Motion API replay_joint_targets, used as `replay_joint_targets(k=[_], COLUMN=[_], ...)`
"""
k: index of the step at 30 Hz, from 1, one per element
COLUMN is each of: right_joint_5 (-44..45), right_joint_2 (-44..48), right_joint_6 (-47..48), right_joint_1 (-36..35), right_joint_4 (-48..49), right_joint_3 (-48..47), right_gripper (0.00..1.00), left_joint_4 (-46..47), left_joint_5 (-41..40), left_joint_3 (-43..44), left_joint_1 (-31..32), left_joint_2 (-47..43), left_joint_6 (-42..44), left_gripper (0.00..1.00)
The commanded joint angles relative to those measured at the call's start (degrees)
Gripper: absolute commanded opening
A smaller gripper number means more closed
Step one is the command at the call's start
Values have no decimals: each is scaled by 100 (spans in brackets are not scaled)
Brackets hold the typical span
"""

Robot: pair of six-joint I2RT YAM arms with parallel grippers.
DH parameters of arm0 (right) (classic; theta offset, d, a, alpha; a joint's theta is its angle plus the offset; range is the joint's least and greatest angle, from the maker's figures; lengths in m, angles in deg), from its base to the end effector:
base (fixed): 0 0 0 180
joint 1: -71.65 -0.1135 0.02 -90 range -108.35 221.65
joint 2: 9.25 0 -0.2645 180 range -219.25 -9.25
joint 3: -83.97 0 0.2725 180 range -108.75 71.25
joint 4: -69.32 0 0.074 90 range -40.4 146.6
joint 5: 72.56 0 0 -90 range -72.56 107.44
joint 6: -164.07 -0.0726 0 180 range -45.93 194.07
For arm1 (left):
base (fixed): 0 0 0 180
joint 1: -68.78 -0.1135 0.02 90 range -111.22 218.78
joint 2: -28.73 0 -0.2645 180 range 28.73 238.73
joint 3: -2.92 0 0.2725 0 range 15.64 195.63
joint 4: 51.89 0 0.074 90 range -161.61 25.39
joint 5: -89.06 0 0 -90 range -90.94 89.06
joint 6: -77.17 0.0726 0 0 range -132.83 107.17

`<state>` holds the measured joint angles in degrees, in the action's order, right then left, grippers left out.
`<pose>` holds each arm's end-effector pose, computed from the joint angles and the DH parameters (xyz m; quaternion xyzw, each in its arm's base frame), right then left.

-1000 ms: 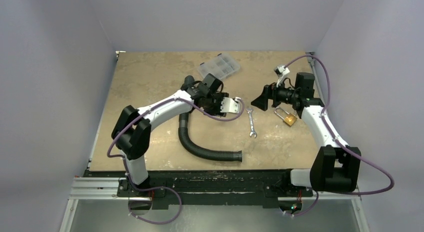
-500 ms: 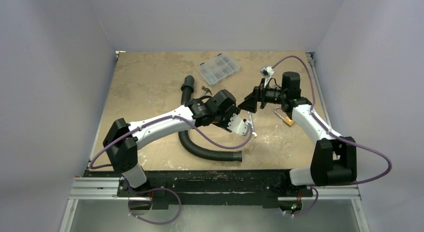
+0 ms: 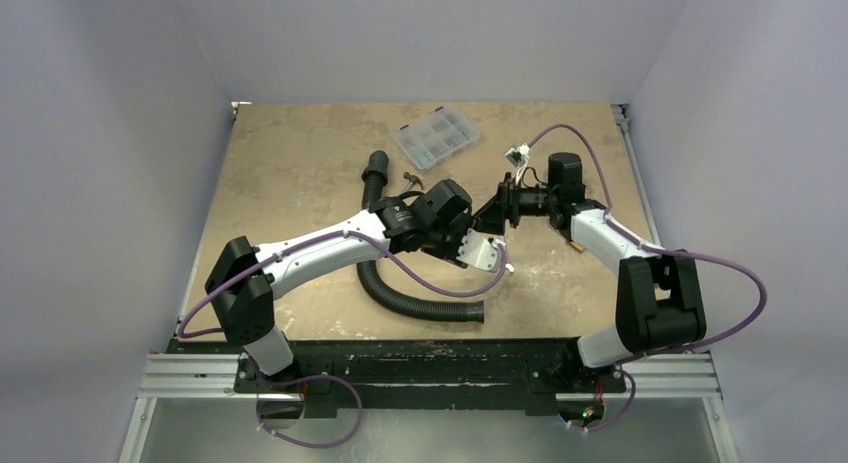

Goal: Lock with the key
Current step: Pick up the lock from the center of the board.

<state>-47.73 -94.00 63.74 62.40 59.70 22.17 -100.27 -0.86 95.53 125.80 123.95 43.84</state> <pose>0.3198 0.1188 0.2144 -0.2518 0.7414 0.5343 0.3186 0.2223 -0.3428 0.2506 0.7893 0.5153 -0.0017 0.3339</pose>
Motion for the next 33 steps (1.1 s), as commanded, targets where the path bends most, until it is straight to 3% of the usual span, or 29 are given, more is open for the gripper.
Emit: replay_joint_targets(k=[1, 14, 19, 23, 28, 30, 33], right_joint_5=[-432, -866, -1101, -1164, -1183, -1205, -1264], right_joint_2=[-48, -355, -567, -670, -685, -703, -707], right_joint_6=[-267, -1086, -2131, -3177, -3742, -3840, -3965], right_joint_1=[-88, -300, -348, -357, -357, -357, -351], right_joint_4=[509, 1241, 2338, 3752, 4486, 4617, 4824], right_joint_3=[146, 337, 594, 849, 995, 1009, 1035], right_gripper=[88, 76, 69, 56, 38, 28, 16], left_joint_4=[204, 402, 521, 577, 591, 548, 456], left_joint_5=[311, 449, 419, 381, 395, 389, 367], left_joint_3=[317, 351, 343, 296, 255, 271, 314], left_joint_1=[-10, -14, -15, -11, -9, -7, -24], left_joint_2=[-379, -356, -355, -359, -373, -360, -367], left_joint_6=[-245, -538, -642, -668, -704, -756, -939], left_gripper=[17, 17, 17, 17, 17, 24, 42])
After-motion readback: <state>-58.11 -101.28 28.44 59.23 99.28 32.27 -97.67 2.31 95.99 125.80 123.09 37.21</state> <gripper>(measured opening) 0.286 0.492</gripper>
